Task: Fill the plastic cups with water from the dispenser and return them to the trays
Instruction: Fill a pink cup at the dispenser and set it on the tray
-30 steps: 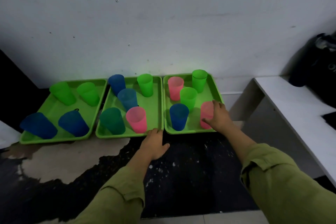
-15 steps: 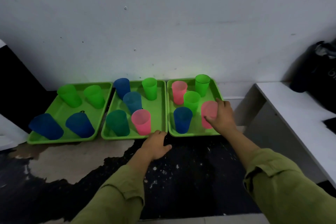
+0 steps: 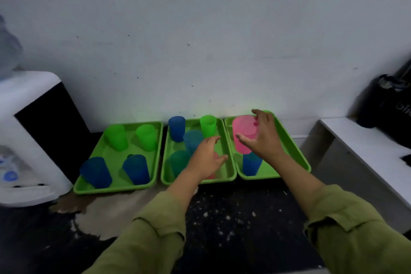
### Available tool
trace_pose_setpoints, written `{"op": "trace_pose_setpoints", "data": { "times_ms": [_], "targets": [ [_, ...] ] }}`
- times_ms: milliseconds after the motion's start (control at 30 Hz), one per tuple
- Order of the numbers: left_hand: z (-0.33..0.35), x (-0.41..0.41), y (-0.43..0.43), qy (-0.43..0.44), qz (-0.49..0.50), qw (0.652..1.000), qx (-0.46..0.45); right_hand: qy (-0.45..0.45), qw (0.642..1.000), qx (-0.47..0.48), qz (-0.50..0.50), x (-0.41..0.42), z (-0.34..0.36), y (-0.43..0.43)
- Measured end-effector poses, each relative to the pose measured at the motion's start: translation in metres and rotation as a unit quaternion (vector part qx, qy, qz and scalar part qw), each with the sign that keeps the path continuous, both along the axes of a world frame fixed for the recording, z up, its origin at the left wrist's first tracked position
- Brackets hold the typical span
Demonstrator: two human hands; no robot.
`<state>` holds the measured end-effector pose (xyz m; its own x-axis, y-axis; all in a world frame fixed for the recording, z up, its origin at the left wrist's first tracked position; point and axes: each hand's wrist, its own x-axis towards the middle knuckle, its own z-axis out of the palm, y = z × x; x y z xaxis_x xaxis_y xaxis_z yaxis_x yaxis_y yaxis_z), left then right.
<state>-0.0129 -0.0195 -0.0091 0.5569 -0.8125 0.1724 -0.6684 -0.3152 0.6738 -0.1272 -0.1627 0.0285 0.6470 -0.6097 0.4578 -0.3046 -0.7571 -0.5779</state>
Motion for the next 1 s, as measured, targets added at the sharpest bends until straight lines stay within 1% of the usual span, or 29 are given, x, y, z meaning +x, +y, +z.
{"op": "trace_pose_setpoints", "data": {
  "times_ms": [133,200,367,400,500,667,767,900,1000],
  "targets": [
    [0.008,0.03,0.04,0.006,-0.006,1.0,-0.013,-0.006,0.999,0.001,0.042,0.036,0.007,0.065],
    [0.005,0.048,0.065,0.012,-0.005,0.999,-0.037,-0.003,0.998,0.005,0.055,0.053,0.007,0.099],
    [-0.007,0.076,0.129,0.091,0.032,0.991,-0.089,0.006,0.995,0.024,0.094,0.09,-0.002,0.168],
    [-0.008,0.082,0.143,0.095,0.041,0.99,-0.096,0.016,0.994,0.029,0.105,0.098,-0.005,0.181],
    [-0.017,0.098,0.172,0.096,0.073,0.988,-0.095,0.039,0.989,0.043,0.139,0.115,-0.008,0.205],
    [-0.036,0.129,0.224,0.104,0.137,0.981,-0.085,0.073,0.977,0.101,0.171,0.151,-0.015,0.23],
    [-0.044,0.144,0.258,0.115,0.168,0.975,-0.086,0.096,0.977,0.087,0.167,0.173,-0.021,0.242],
    [-0.058,0.169,0.313,0.141,0.211,0.961,-0.111,0.128,0.971,0.09,0.181,0.206,-0.032,0.268],
    [-0.07,0.19,0.354,0.165,0.223,0.954,-0.117,0.137,0.969,0.091,0.185,0.232,-0.037,0.293]
  ]
}}
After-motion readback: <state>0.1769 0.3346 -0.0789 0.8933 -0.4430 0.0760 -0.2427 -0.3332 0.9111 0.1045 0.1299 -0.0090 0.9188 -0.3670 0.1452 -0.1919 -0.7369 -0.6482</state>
